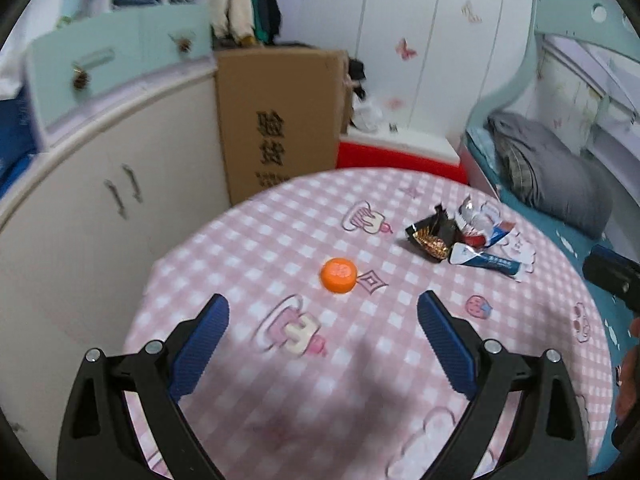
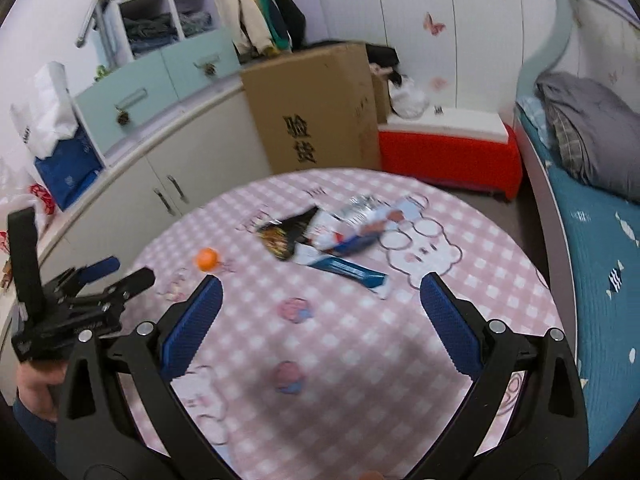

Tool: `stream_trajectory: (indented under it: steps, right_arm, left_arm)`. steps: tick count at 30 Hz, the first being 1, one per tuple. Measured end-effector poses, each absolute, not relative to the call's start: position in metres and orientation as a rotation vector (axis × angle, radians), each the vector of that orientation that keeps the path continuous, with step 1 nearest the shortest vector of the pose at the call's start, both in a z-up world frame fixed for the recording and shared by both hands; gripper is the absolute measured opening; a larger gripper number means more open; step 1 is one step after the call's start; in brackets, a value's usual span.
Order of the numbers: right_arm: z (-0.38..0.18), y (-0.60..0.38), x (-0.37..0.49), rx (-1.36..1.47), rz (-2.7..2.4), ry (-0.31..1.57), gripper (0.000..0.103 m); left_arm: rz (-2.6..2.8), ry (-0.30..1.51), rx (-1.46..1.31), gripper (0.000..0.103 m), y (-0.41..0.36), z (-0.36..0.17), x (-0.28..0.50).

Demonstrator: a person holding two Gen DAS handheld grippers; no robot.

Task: Collect trash
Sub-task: 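Grasp the orange bottle cap with the left tool while the right tool grasps the blue-white sachet, then carry cap and sachet over the wastebasket and open both tools to drop them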

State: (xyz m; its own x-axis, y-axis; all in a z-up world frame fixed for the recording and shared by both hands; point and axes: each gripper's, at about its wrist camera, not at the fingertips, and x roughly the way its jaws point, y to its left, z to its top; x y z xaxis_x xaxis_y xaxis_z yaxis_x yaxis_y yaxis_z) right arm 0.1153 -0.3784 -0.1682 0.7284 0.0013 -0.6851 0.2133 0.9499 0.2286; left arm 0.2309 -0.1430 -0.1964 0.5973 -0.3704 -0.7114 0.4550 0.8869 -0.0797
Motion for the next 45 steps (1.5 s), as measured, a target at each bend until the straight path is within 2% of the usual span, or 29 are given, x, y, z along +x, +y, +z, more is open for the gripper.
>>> stream_trajectory:
  steps: [5, 7, 8, 11, 12, 13, 14, 15, 16, 18, 22, 35, 45]
  right_arm:
    - [-0.203, -0.395, 0.147, 0.291, -0.077, 0.836, 0.097]
    - [-0.218, -0.4, 0.163, 0.273, -0.072, 0.872, 0.097]
    - [-0.221, -0.4, 0.167, 0.269, -0.067, 0.882, 0.097]
    - [-0.234, -0.403, 0.183, 0.258, -0.029, 0.912, 0.095]
    - [-0.236, -0.401, 0.187, 0.237, -0.022, 0.91, 0.089]
    - [-0.236, -0.399, 0.19, 0.224, -0.013, 0.906, 0.078]
    - [-0.235, -0.397, 0.191, 0.202, -0.02, 0.905, 0.072]
    - [-0.235, -0.395, 0.191, 0.176, -0.037, 0.908, 0.056]
    - [-0.235, -0.393, 0.189, 0.159, -0.041, 0.91, 0.042]
    - [-0.234, -0.389, 0.186, 0.171, -0.008, 0.911, 0.027]
    - [-0.231, -0.376, 0.169, 0.176, 0.023, 0.909, 0.013]
    - [-0.197, -0.326, 0.127, 0.308, 0.121, 0.835, 0.013]
    - [-0.149, -0.26, 0.132, 0.292, 0.217, 0.745, 0.013]
  left_arm:
    - [-0.502, 0.869, 0.18, 0.09, -0.17, -0.226, 0.263]
    - [-0.525, 0.909, 0.186, 0.065, -0.176, -0.236, 0.271]
    - [-0.534, 0.929, 0.188, 0.059, -0.178, -0.24, 0.274]
    - [-0.541, 0.899, 0.254, 0.049, -0.188, -0.241, 0.27]
    - [-0.54, 0.888, 0.281, 0.044, -0.191, -0.242, 0.268]
    - [-0.545, 0.882, 0.286, 0.036, -0.191, -0.241, 0.267]
    - [-0.552, 0.879, 0.283, 0.03, -0.191, -0.24, 0.265]
    - [-0.554, 0.881, 0.278, 0.028, -0.191, -0.239, 0.265]
    - [-0.564, 0.887, 0.261, 0.028, -0.189, -0.239, 0.266]
    - [-0.579, 0.893, 0.234, 0.028, -0.186, -0.239, 0.266]
    - [-0.595, 0.888, 0.201, 0.028, -0.18, -0.237, 0.259]
    - [-0.574, 0.828, 0.074, 0.028, -0.116, -0.21, 0.211]
    - [-0.474, 0.743, -0.034, 0.028, -0.029, -0.177, 0.181]
